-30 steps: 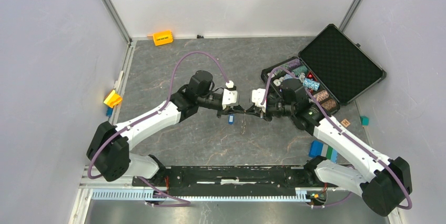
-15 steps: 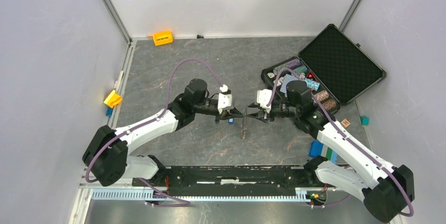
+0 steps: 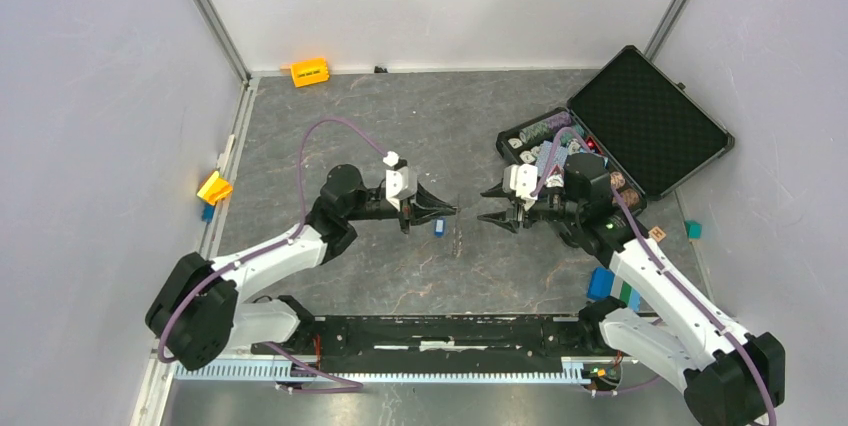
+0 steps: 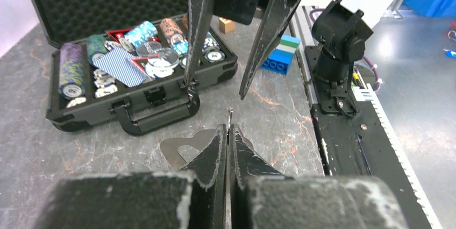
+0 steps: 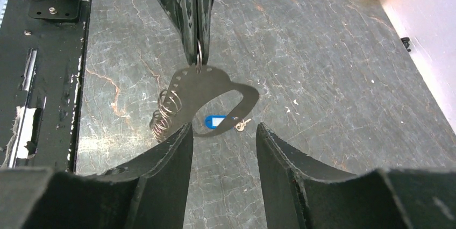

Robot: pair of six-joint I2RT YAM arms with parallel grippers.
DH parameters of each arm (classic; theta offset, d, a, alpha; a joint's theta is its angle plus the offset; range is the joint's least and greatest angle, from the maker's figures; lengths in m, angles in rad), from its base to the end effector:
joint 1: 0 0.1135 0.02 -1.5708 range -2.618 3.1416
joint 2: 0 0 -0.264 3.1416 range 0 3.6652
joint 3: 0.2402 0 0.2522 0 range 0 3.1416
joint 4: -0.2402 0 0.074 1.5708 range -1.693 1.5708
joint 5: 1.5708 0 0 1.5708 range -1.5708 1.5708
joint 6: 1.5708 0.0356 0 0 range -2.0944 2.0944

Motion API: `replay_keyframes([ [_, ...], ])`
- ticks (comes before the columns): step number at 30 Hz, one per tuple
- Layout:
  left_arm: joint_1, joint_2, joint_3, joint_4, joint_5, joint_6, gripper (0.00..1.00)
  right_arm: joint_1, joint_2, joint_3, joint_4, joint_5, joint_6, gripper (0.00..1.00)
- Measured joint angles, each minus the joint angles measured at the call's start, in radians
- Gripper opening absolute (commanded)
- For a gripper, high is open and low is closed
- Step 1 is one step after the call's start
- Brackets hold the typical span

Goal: Put the keys on the keyring

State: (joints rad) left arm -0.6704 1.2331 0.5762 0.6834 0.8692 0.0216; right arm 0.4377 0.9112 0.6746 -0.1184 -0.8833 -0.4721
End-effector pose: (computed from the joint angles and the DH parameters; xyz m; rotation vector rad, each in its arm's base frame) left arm 0.1869 -0.1829 0.2631 1.1937 1.1808 -1.1630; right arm 0.1704 0.1101 0.2895 -1.3062 1.3398 0.8190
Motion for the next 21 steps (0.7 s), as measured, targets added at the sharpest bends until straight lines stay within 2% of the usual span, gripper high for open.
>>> replay_keyframes([
  [5, 0.047, -0.055, 0.002, -0.011, -0.010, -0.032, 0.02, 0.000, 0.012, -0.002, 0.017, 0.001, 0.000, 0.58],
  [7, 0.077, -0.076, 0.020, -0.065, -0.024, -0.038, 0.02, 0.000, 0.032, -0.002, 0.032, 0.003, 0.002, 0.62],
  [15, 0.215, -0.187, 0.166, -0.410, -0.144, 0.004, 0.02, 0.016, 0.145, -0.006, 0.106, 0.089, 0.019, 0.63],
  [21, 0.246, -0.246, 0.266, -0.700, -0.277, 0.110, 0.02, 0.114, 0.259, -0.027, 0.173, 0.220, 0.031, 0.62],
])
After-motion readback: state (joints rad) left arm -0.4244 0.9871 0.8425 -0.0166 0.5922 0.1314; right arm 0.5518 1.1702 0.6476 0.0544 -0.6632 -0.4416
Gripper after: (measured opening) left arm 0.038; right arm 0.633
